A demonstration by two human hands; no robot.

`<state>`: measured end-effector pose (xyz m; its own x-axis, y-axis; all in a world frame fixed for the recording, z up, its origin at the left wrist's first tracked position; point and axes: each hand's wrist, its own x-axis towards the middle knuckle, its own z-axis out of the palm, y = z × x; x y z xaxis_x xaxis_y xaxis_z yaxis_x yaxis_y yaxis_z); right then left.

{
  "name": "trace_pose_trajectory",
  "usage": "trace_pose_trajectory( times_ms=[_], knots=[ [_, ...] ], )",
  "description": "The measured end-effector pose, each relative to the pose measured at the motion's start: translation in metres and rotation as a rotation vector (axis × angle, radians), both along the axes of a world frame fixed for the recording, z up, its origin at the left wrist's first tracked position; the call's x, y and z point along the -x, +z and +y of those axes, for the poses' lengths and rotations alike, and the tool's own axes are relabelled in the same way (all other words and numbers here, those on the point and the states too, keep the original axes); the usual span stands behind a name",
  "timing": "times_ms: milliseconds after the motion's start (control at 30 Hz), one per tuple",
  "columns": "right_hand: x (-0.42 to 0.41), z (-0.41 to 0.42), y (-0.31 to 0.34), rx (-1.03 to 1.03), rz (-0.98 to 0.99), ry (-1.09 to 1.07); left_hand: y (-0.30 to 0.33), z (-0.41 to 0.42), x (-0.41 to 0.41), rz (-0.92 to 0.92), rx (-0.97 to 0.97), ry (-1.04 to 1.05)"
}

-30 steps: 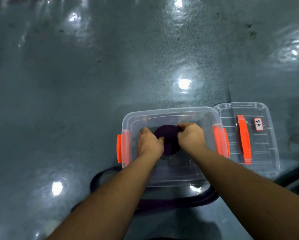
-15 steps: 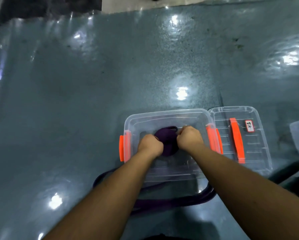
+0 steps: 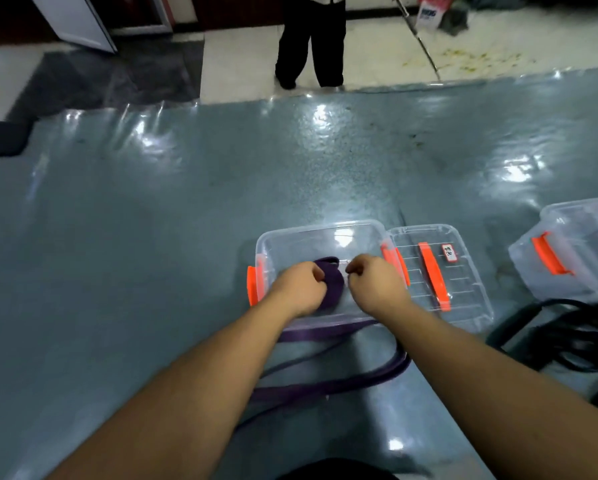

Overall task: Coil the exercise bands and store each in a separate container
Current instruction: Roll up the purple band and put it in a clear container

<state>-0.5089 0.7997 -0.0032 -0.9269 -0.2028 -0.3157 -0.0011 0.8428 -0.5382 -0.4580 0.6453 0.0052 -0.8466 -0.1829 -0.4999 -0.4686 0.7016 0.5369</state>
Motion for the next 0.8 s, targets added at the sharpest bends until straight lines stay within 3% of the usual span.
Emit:
trace_pose_trajectory(
  times_ms=[367, 533, 800],
  knots=[
    [-0.061, 0.046, 0.006, 0.111, 0.130, 0.077, 0.012, 0.034, -0.068, 0.332, 0.039, -0.142],
    [-0.087, 0.064, -0.008, 0.096, 0.098, 0.232, -0.003, 0.051, -0.108, 0.266, 0.064, -0.134],
    [-0.120, 0.081, -0.042, -0.037, -0.092, 0.474, -0.034, 0.053, -0.178, 0.040, 0.117, 0.062]
  ],
)
